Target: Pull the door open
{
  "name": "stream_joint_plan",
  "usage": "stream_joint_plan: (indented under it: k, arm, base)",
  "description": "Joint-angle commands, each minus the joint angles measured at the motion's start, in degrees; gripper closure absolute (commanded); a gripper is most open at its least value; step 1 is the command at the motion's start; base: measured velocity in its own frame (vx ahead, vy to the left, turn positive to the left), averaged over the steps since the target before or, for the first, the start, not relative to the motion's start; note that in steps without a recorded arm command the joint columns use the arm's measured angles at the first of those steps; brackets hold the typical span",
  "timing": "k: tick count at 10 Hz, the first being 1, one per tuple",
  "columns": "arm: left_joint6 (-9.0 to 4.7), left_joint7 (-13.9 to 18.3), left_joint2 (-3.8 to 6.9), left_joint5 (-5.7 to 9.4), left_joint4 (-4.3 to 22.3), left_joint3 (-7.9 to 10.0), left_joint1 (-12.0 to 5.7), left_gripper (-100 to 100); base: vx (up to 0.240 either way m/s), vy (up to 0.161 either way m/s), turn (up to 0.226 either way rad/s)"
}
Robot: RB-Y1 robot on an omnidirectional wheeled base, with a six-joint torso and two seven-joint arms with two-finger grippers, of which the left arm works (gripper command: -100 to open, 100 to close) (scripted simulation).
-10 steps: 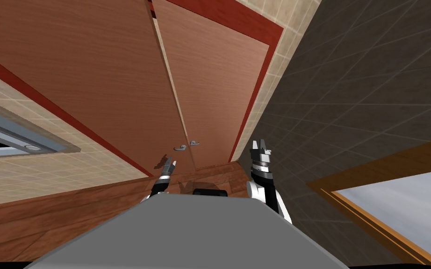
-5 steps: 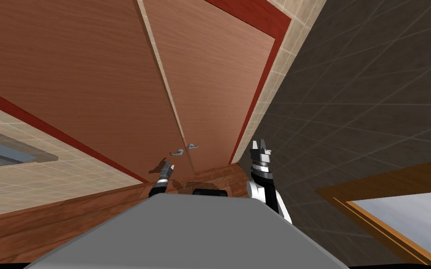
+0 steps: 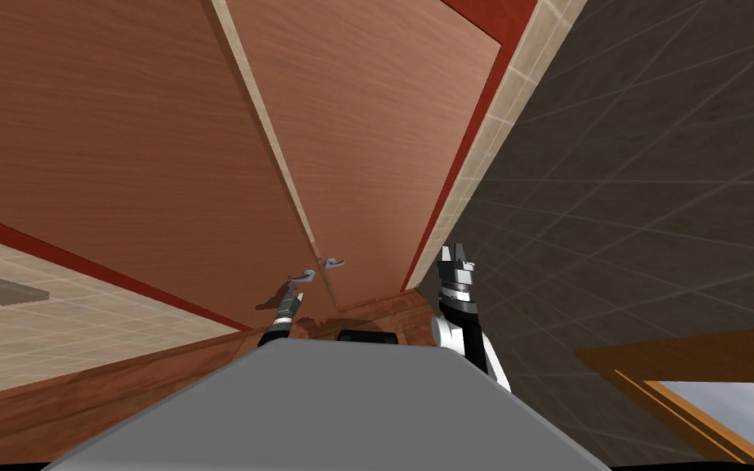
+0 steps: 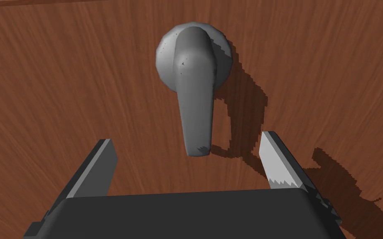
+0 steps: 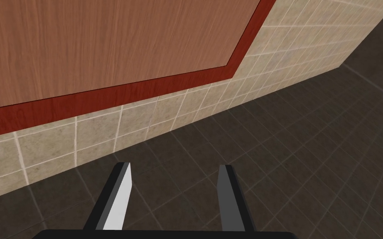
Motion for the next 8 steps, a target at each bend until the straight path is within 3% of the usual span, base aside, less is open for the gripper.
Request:
stream_joint_plan:
  k: [1,4,6,7,8]
  arm:
    - [-0.09,-0.38,0.53,0.70,1.67,1.43,0.97,-100]
    - [-0.38,-0.78,0.29,0.91,2.62,1.65,0.12,-100]
    - [-0.53,-0.85,-0.27,0.59,2.27,0.87,-1.16,-100]
    - [-0.22,-0.81,-0.02,0.71,2.06,1.16,-0.66,-100]
    - [-0.22,-0.81,-0.02,0.71,2.06,1.16,-0.66,100]
  base:
    - [0.008,0.091,0.098]
    - [0.101,0.139,-0.034]
    - [0.182,0.003,-0.103]
    - [0.098,-0.012,-0.020]
    - [-0.013,0.002,0.020]
